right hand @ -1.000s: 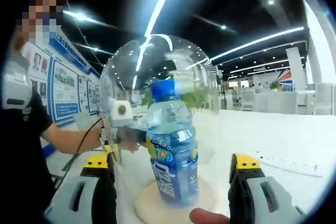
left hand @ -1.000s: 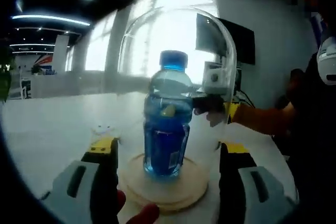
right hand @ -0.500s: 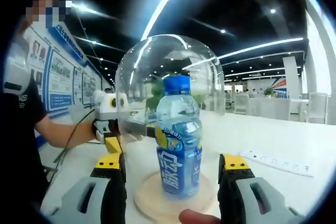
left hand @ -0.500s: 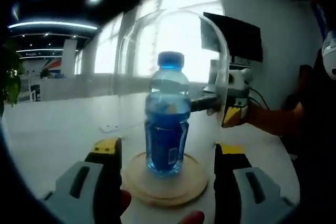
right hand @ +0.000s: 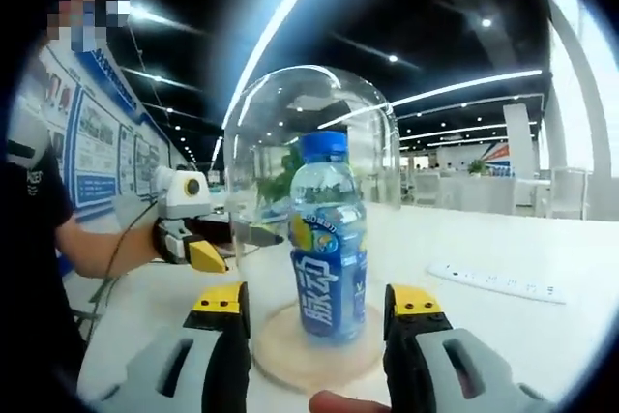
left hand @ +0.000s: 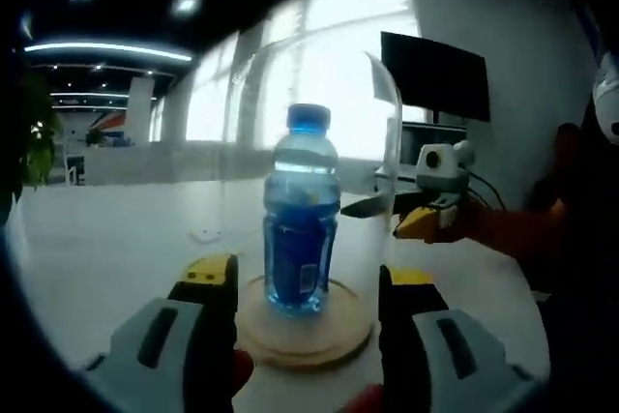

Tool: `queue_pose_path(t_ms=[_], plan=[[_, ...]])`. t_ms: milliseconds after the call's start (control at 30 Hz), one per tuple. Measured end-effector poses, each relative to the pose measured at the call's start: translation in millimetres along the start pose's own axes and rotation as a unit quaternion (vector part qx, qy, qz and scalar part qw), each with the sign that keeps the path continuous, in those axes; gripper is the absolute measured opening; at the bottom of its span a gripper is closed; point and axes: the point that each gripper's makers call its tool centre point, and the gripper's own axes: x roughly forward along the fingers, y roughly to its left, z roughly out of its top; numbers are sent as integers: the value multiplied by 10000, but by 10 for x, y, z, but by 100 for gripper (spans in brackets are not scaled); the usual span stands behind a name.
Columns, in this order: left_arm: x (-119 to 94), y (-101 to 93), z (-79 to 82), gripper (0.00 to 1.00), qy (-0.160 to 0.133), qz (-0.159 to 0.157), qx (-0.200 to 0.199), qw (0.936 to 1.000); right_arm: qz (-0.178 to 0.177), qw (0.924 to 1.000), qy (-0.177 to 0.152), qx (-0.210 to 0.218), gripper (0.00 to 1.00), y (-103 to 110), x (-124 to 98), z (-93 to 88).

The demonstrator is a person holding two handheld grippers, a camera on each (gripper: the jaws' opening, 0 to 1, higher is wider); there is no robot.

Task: Open the cover put in the Mizone put the cover back on

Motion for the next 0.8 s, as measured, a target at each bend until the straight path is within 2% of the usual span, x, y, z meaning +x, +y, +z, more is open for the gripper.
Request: queue_pose_path(t_ms=[100,400,500,700,800], plan=[[-29,-46,-4,47,-66,19,-54,10000,-76,9999,-102,105,47,-40,-101,8],[-87,-138,-15,40,-277,259,-218,9990,-200,9993,-241,202,46,109,-277,-22],[-103,-176,-15,40,-355,265,-330,9985,-226,9989,-321,254,45,92,-338,-35],[-147,-287,-102,36,-218,304,-160,9992,-396,9989,-235,47,42,142,-451,-75],[-169,-317,-125,34,-208,323,-143,9992,-493,9986,-211,-7,41,67,-530,-115]])
